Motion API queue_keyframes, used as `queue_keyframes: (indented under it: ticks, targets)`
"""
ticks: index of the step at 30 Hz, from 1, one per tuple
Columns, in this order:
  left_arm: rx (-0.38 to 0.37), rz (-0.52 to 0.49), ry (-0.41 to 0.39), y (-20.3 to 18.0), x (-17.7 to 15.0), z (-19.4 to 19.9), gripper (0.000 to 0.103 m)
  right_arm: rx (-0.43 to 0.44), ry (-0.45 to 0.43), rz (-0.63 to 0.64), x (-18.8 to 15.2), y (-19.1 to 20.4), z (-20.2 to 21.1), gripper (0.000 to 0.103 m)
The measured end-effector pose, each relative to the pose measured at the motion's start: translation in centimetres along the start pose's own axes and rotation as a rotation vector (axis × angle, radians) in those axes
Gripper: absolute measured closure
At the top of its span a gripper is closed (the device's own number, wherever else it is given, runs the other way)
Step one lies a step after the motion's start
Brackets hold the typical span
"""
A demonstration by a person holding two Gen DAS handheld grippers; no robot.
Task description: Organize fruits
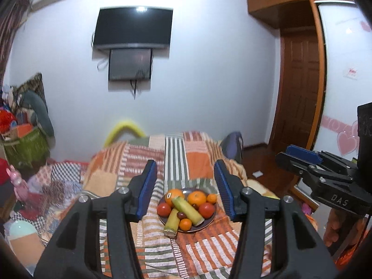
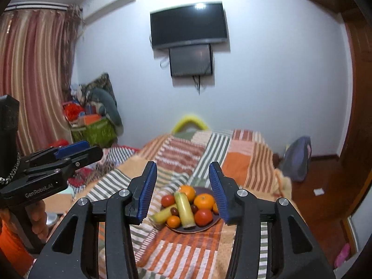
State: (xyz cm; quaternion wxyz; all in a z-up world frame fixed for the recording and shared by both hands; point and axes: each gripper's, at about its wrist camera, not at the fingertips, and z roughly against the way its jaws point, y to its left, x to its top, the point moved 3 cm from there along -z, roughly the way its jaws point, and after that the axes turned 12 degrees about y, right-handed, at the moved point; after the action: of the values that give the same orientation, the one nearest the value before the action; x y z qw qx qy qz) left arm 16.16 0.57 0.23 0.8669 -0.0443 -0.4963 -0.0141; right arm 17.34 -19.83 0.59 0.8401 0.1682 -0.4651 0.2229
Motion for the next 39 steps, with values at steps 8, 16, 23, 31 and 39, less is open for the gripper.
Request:
queue_keyframes:
  ticks: [8,16,23,31,39]
  targets:
    - [0.020,-0.012,-0.104,-1.2,-0.5,5.6,0.032,0.000,-0.073,-0.003,-0.7,1.8,3.6,0.043]
    - [0.045,-0.007,-0.126,-1.2,-1.3,6.9,0.007,-0.070,-0.138,0.002,-1.0,2.6,4.4,0.012]
    - [0.058,-0.010,-0.132,-1.1,-1.9,7.1,0.003,-0.118,-0.158,-0.013,-1.6,2.6,5.2,0.000]
    - [0.052,-0.005,-0.128,-1.1,-2.0,6.8,0.001,-0.133,-0.162,-0.010,-2.2,2.8,5.6,0.000]
    - [0.052,-0.010,-0.118,-1.0,-2.3,6.7,0.001,-0.142,-0.170,-0.012,-2.3,3.0,5.9,0.000]
